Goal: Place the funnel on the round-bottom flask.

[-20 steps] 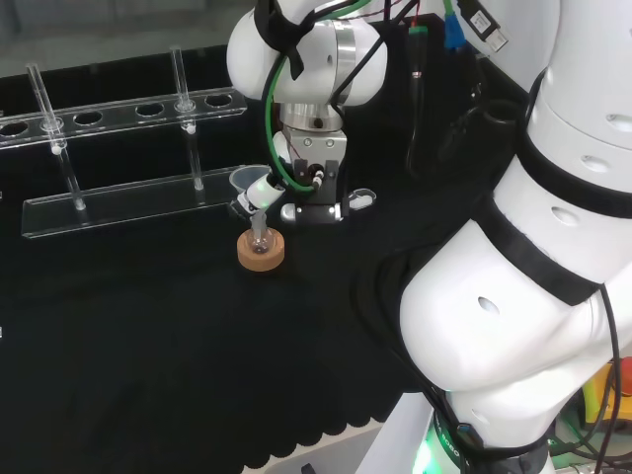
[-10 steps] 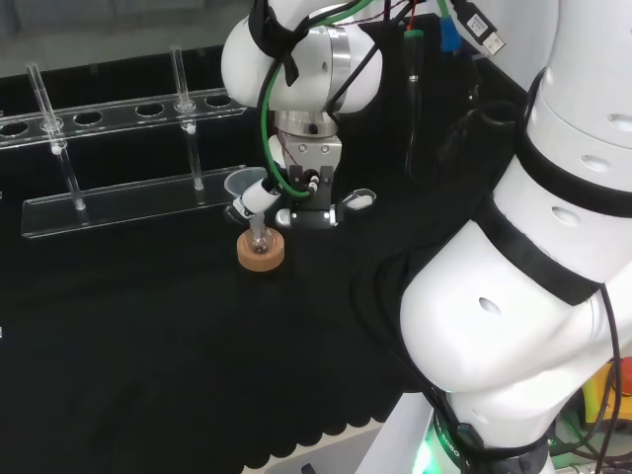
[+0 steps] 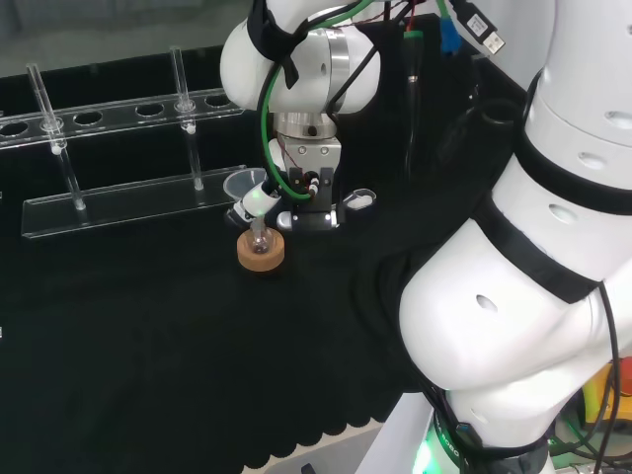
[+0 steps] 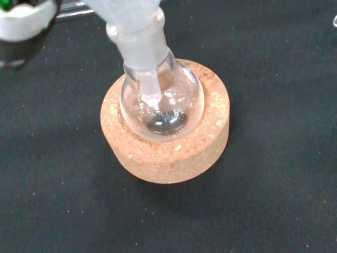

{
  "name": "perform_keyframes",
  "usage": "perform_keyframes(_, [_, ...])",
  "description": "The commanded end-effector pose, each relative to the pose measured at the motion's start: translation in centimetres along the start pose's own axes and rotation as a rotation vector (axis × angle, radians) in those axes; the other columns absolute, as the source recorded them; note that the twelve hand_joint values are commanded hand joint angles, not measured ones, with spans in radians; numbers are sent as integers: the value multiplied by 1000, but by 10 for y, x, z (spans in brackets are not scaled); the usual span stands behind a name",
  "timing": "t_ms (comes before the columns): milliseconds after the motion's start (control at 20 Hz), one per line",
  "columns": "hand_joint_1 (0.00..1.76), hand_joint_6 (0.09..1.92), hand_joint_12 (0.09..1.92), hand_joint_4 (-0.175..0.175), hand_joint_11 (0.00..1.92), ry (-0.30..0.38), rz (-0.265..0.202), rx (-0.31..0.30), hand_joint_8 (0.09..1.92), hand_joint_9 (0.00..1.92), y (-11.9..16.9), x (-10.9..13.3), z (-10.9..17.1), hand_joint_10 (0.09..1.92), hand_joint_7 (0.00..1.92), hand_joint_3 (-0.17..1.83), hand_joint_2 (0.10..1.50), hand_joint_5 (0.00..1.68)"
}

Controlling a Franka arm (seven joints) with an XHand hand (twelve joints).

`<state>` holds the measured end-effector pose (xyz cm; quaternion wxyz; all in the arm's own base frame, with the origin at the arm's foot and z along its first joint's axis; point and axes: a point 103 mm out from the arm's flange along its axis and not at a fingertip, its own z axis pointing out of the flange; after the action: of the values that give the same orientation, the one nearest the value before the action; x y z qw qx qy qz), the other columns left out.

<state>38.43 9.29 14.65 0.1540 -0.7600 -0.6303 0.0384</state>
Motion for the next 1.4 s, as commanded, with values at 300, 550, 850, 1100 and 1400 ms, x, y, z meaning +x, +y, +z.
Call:
perform_keyframes(300, [536,87,807,-21,0,-25,-32,65,336,252,-6,5,-4,662,340,213,596,158])
perform_keyframes(550, [472,87,545,-34,0,-18,-51,80,471,24,-9,7,-24,776,50,100,610,6])
perform_keyframes(850, [427,87,379,-38,0,-7,-96,33,439,0,-18,13,-63,668,0,46,617,0])
perform_keyframes(1100, [415,87,344,-41,0,-3,-125,-10,443,0,-22,17,-94,660,0,37,619,0])
perform_keyframes(1400, [408,87,306,-47,0,-12,-139,-31,467,0,-19,15,-110,676,0,30,625,0])
